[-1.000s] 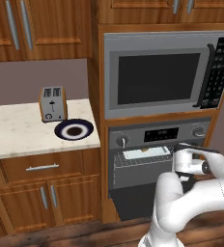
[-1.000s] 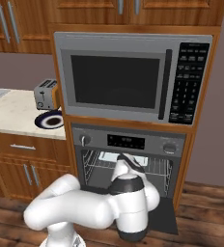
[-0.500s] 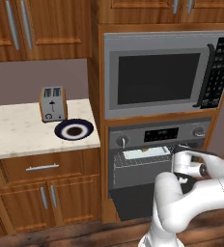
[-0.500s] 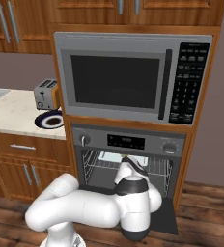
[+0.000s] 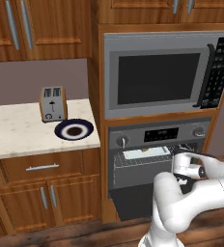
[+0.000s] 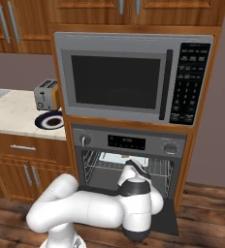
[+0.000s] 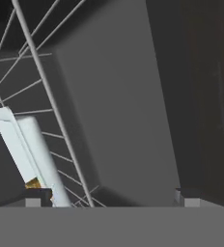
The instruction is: Take the baked cake out of the oven and place it on the plate for cooling. Then close the oven door.
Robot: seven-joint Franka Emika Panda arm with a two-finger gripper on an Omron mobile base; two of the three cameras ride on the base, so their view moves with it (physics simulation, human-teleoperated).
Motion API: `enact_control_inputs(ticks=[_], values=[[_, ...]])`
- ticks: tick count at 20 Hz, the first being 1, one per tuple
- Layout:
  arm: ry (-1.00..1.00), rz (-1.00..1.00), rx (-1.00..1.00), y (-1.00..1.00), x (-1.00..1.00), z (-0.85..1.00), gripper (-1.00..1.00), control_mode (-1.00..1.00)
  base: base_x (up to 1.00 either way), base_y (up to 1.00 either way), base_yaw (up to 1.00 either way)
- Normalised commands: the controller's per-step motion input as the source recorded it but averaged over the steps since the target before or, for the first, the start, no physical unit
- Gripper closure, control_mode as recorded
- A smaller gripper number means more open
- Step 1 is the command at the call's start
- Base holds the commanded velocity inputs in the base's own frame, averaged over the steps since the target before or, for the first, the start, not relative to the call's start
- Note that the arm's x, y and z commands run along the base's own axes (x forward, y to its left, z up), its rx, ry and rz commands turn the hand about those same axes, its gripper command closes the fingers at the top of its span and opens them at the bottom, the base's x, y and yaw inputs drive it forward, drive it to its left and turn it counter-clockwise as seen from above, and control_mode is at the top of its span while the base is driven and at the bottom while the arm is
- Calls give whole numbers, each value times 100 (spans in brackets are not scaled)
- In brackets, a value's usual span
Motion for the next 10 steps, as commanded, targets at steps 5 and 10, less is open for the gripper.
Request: enact_control_inputs(ticks=[5,10], values=[[0,0,0,-6,12,-24,-100,-100,0,0,0],[-2,0,0,-5,13,-23,-100,-100,0,0,0]])
